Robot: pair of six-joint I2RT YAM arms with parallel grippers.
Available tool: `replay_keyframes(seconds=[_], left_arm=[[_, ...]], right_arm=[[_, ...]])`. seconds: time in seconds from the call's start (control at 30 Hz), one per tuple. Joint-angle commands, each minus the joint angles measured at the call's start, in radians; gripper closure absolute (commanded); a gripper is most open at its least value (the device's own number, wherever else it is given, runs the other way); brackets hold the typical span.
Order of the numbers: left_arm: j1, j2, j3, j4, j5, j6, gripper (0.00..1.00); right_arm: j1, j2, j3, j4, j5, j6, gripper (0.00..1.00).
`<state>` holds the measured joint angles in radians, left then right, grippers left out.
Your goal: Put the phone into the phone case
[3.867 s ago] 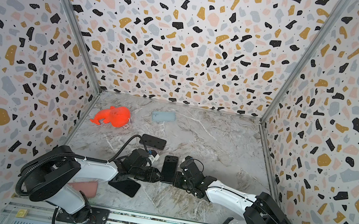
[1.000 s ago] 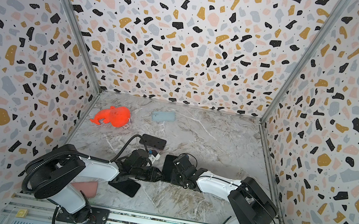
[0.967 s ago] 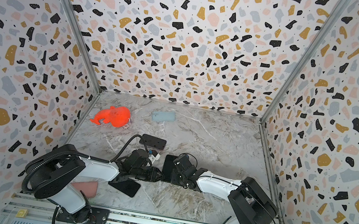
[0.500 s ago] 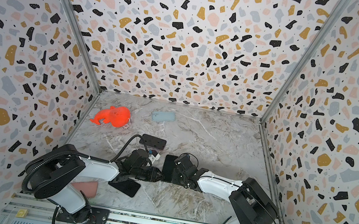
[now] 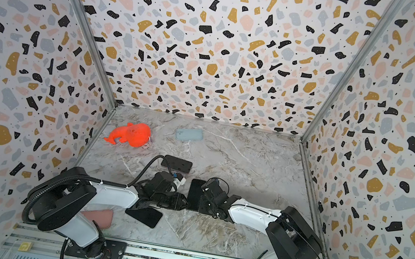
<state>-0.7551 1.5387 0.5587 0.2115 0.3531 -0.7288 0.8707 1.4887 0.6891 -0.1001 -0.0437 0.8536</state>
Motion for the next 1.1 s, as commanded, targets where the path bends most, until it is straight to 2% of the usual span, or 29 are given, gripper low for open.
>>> replay_keyframes(seconds=[0.0, 0.17, 0.3, 0.47, 0.6, 0.63, 0.73, 0.8, 0.83, 1.07], left_arm=[[-0.028, -0.053, 0.084, -0.279, -0.181, 0.066, 0.56], [-0.090, -0.031, 0.216, -0.426, -0.329, 0.074, 0.47], [-0.131, 0.024, 0.307, -0.479, -0.392, 0.064, 0.42], [-0.191, 0.141, 0.473, -0.608, -0.517, 0.052, 0.37], [-0.214, 0.202, 0.547, -0.648, -0.544, 0.035, 0.29], [-0.216, 0.215, 0.563, -0.658, -0.549, 0.032, 0.24], [-0.225, 0.238, 0.599, -0.673, -0.555, 0.022, 0.17], [-0.227, 0.249, 0.610, -0.674, -0.550, 0.014, 0.16], [-0.227, 0.257, 0.617, -0.677, -0.548, 0.007, 0.09], [-0.234, 0.323, 0.672, -0.707, -0.526, -0.008, 0.06]], right_arm=[[-0.001, -0.082, 0.002, -0.052, 0.080, -0.033, 0.55], [-0.051, -0.171, -0.014, -0.090, 0.128, -0.091, 0.53], [-0.094, -0.269, -0.056, -0.101, 0.149, -0.126, 0.51], [-0.154, -0.393, -0.121, -0.080, 0.158, -0.175, 0.42], [-0.189, -0.447, -0.149, -0.068, 0.160, -0.209, 0.31], [-0.199, -0.455, -0.153, -0.067, 0.155, -0.218, 0.30], [-0.228, -0.464, -0.162, -0.065, 0.136, -0.238, 0.26], [-0.246, -0.465, -0.168, -0.062, 0.122, -0.246, 0.24], [-0.254, -0.465, -0.173, -0.060, 0.115, -0.248, 0.24], [-0.288, -0.470, -0.197, -0.046, 0.081, -0.261, 0.21]])
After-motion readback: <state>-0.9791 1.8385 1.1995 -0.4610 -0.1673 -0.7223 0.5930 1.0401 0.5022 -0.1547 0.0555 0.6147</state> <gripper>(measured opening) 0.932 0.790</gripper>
